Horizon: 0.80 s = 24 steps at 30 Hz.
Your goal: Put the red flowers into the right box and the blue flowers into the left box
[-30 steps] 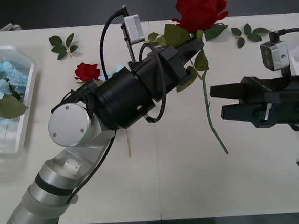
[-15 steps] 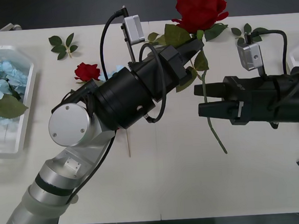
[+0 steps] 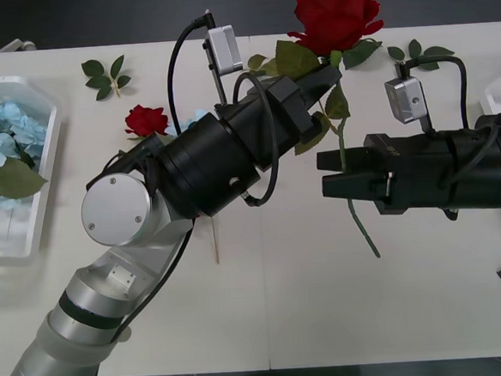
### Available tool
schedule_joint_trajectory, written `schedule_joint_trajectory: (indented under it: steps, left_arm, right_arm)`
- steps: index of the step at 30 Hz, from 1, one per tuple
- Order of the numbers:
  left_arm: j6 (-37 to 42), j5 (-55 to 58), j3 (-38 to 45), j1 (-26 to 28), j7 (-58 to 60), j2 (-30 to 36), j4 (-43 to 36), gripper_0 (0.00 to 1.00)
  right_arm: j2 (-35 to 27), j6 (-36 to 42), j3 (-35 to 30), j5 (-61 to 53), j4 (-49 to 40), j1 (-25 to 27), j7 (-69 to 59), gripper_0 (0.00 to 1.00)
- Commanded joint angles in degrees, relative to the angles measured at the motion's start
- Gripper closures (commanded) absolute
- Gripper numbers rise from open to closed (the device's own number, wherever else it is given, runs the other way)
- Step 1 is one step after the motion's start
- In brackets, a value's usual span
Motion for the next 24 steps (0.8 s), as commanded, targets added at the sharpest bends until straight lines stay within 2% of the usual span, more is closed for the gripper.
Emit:
schedule_joint_trajectory:
  steps: [1, 11, 12, 13, 14, 15, 17, 19, 24]
  left_arm:
    - [-0.1, 0.2, -0.7, -1.1, -1.7, 0.3, -0.9, 1.0]
    - [-0.1, 0.5, -0.6, -1.0, -1.7, 0.8, -0.9, 0.99]
    - [-0.1, 0.5, -0.7, -0.9, -1.7, 0.9, -0.9, 0.88]
    - [-0.1, 0.5, -0.7, -0.8, -1.7, 1.1, -0.9, 0.66]
    - [-0.1, 0.5, -0.6, -0.8, -1.7, 1.2, -0.9, 0.57]
    - [-0.2, 0.9, -0.6, -0.7, -1.7, 1.7, -0.9, 0.41]
    - [-0.1, 1.5, -0.6, -0.7, -1.7, 2.3, -1.0, 0.32]
    - [-0.1, 2.5, -0.6, -0.6, -1.9, 3.3, -1.0, 0.29]
    - [0.9, 6.1, -0.3, 0.7, -2.5, 8.8, -1.9, 0.28]
  right_arm:
    - [0.8, 0.1, -0.7, -0.5, -0.5, -0.8, -1.7, 1.0]
    - [0.8, 0.0, -0.7, -0.5, -0.5, -0.8, -1.7, 1.0]
    - [0.8, 0.0, -0.7, -0.5, -0.5, -0.8, -1.7, 1.0]
    - [0.8, 0.0, -0.7, -0.5, -0.6, -0.8, -1.7, 1.0]
    - [0.8, 0.0, -0.7, -0.6, -0.5, -0.8, -1.7, 1.0]
    - [0.8, 0.0, -0.7, -0.7, -0.5, -0.8, -1.7, 1.0]
    - [0.8, 0.0, -0.7, -0.6, -0.5, -0.8, -1.7, 1.0]
    - [0.8, 0.0, -0.7, -0.6, -0.5, -0.8, -1.7, 1.0]
    - [0.8, 0.0, -0.7, -1.3, -0.5, -0.8, -1.7, 1.0]
